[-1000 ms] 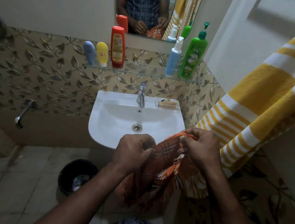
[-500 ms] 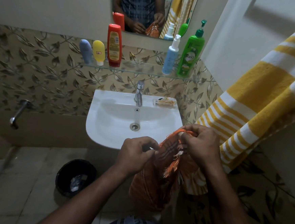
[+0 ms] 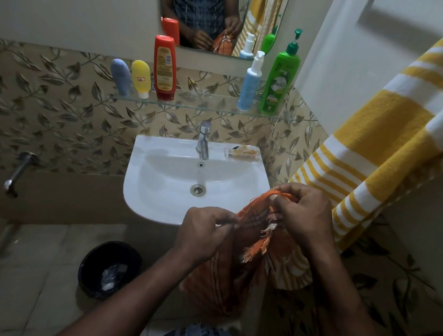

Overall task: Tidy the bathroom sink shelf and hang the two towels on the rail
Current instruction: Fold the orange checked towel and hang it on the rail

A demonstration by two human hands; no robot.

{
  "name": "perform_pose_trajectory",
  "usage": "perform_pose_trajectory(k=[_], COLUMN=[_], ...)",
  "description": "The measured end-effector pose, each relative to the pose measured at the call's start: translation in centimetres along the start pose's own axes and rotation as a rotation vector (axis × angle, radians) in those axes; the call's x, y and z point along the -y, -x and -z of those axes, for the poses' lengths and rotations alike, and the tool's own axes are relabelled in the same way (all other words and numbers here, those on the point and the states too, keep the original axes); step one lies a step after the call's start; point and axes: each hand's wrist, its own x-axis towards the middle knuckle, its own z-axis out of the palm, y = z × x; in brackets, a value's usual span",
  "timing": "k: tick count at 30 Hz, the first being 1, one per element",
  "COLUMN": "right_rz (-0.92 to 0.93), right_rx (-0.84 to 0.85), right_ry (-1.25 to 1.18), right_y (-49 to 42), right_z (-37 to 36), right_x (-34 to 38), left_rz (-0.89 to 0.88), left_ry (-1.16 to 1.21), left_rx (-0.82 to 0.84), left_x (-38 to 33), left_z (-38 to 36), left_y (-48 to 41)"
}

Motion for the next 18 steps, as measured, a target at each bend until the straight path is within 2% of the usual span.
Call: perform_pose_trajectory(k=[5,10,18], right_rz=[-0.03,-0.033,-0.022], right_rx=[0.0,-0.02,-0.03], right_ry=[0.005,0.035,0.127], right_y=[-0.1,-0.3,-0.8], right_z=[0.2,0.1,-0.4], right_x=[-0.5,-0.8,-1.3], left_rz=[0.1,0.144,0.337], left_ry=[0.06,0.145,0.416], left_rx=[-0.102,-0.082,-0.055], left_x=[-0.1,0.0,-0.3], left_z=[1.2,1.6,1.6], left_y=[-0.5,-0.9,-1.3])
